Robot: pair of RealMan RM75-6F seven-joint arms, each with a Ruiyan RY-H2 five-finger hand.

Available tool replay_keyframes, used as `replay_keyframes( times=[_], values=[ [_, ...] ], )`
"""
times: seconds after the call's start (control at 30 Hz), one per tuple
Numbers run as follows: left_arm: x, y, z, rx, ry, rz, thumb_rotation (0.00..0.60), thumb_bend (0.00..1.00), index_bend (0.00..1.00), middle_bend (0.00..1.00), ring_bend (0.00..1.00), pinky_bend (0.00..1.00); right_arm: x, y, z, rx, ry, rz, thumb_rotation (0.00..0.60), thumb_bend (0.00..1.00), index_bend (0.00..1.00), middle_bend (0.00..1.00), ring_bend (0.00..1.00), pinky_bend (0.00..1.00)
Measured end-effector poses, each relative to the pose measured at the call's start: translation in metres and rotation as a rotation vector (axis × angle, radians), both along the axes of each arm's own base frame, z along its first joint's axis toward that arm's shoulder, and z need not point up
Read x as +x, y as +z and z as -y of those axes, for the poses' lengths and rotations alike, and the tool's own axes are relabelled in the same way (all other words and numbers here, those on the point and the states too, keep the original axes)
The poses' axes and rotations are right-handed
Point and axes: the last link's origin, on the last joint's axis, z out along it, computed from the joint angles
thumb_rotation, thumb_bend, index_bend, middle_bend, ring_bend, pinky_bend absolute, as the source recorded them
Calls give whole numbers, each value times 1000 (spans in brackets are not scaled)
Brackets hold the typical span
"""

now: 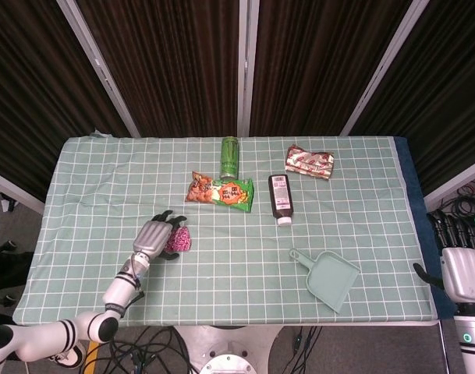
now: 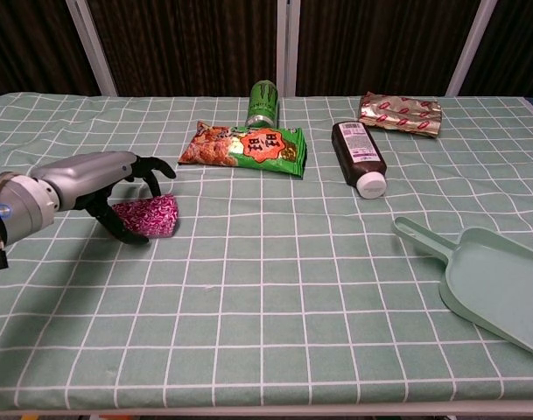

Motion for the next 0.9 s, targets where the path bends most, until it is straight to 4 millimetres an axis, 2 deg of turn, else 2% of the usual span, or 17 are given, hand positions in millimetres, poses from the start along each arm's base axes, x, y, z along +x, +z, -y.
replay_keyframes(
  times=[0.9],
  values=[
    [-1, 1, -3, 8, 9, -9, 600, 169, 193, 349, 95, 184, -3, 0, 1, 2, -13, 2, 600, 99, 0, 0, 0, 0]
  ],
)
